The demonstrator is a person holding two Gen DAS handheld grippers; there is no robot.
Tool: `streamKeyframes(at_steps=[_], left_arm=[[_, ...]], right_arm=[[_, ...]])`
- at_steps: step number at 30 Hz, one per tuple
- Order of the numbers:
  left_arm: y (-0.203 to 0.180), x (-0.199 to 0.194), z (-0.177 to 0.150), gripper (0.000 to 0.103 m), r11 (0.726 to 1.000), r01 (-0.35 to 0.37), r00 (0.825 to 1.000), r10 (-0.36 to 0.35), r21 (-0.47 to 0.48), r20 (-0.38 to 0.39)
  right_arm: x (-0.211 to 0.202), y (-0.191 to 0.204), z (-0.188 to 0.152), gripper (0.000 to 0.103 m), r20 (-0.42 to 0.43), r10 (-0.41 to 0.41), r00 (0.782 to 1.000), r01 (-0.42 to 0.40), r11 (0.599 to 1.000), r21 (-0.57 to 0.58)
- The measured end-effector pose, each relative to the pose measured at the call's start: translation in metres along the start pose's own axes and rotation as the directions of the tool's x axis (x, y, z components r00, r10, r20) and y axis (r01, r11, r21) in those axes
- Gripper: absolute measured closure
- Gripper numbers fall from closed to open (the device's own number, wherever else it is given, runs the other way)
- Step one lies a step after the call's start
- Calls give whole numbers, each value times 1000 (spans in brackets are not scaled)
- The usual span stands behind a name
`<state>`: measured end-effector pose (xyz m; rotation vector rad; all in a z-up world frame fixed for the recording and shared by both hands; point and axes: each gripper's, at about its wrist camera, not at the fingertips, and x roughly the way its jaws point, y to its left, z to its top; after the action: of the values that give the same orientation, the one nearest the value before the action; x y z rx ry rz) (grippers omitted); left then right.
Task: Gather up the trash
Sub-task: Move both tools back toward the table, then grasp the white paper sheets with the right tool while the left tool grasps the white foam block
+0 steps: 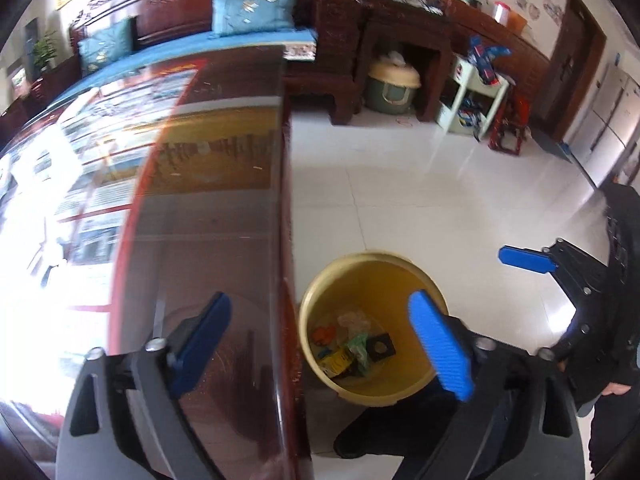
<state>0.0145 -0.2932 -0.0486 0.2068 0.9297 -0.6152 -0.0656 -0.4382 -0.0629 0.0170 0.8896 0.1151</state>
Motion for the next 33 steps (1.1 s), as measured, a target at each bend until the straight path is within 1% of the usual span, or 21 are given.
streamKeyframes(at_steps=[3,6,7,9,15,19,21,23,26,29,30,33], left_arm=[[23,-18,-6,9,999,-15,1000,17,-44,27],[53,-35,-13,8,994,-38,998,43,-101,49],[63,-40,-15,4,992,-46,997,53,-120,55],[87,-52,-22,4,984,-69,994,82,-167,70],[155,-82,-43,4,950,-115,985,148,-291,93],[200,-95,-59,4,916,-149,977,195,-372,89],[218,-99,-63,4,902,-155,975,205,-402,84],[237,-99,-65,4,889,-163,973,216,-427,79],[261,-96,-64,4,878,-175,971,228,-446,66],[275,-92,-60,4,876,-181,969,237,-448,72],[280,-91,-59,4,874,-186,967,244,-448,74],[294,-82,-55,4,876,-208,963,261,-435,65]], right_arm=[[-5,21,12,8,30,-12,999,13,999,-38],[-7,41,24,8,60,11,998,-8,998,-57],[-7,46,26,9,66,21,998,-17,998,-60],[-5,61,35,8,77,53,996,-47,996,-79],[9,117,63,9,78,130,988,-116,980,-159],[22,157,86,9,70,177,982,-158,963,-216],[31,173,96,9,70,188,980,-166,956,-240],[41,187,106,9,71,196,978,-174,955,-242],[62,202,128,13,47,242,969,-227,950,-215],[84,219,147,17,27,258,966,-246,944,-220],[91,223,153,20,21,260,965,-249,942,-223],[114,231,172,22,-6,273,962,-268,938,-222]])
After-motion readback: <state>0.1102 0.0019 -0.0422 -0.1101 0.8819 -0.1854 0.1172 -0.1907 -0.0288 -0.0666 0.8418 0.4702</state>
